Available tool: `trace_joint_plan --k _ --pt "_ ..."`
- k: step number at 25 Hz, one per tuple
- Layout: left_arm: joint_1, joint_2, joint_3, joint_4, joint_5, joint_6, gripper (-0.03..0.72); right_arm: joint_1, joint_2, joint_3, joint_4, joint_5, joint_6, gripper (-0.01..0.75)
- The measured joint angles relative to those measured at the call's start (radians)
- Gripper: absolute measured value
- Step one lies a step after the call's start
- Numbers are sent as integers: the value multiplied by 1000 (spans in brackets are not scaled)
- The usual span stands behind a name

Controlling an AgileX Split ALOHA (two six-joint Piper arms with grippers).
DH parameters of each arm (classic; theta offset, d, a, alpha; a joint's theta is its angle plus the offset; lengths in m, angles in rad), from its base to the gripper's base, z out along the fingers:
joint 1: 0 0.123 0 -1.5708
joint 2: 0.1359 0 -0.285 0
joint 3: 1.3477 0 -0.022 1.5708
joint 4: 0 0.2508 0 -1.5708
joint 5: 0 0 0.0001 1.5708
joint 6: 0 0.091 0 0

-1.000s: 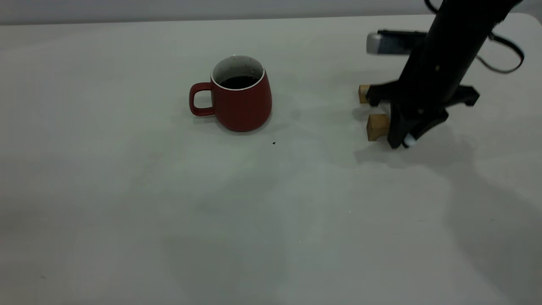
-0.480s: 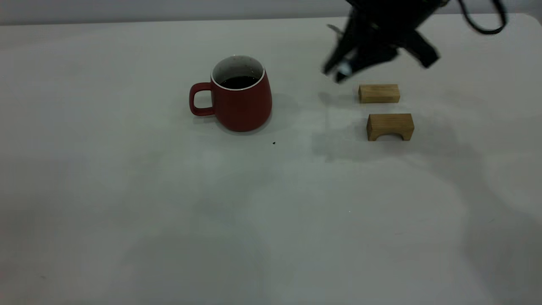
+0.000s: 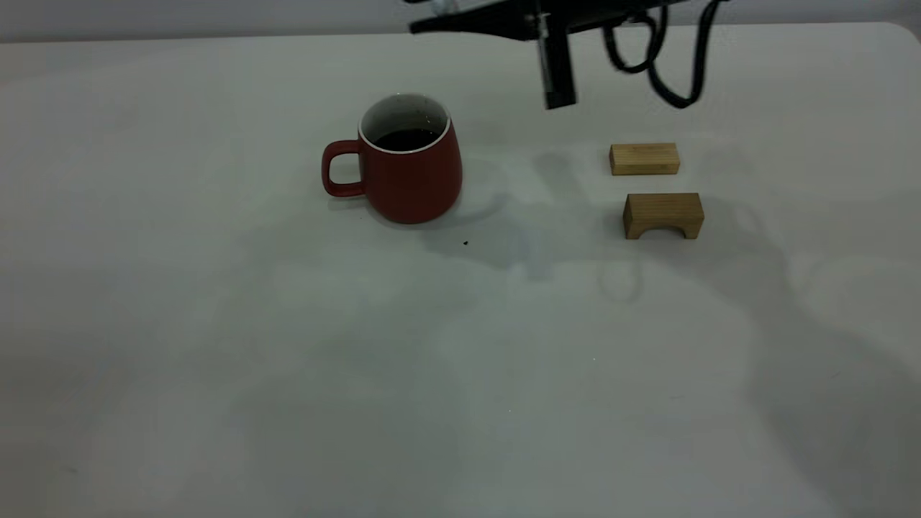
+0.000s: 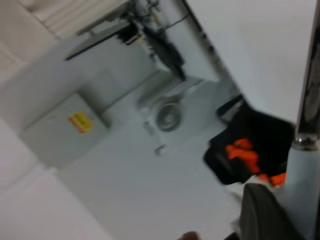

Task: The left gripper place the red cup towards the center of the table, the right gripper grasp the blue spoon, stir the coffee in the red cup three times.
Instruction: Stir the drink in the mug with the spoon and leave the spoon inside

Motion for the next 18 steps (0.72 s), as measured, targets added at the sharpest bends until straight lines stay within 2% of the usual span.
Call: trace_joint_plan --k 7,18 --pt "0 0 0 0 0 0 535 0 0 -40 20 6 177 128" --pt "0 0 0 0 0 0 535 17 0 -50 21 6 785 128"
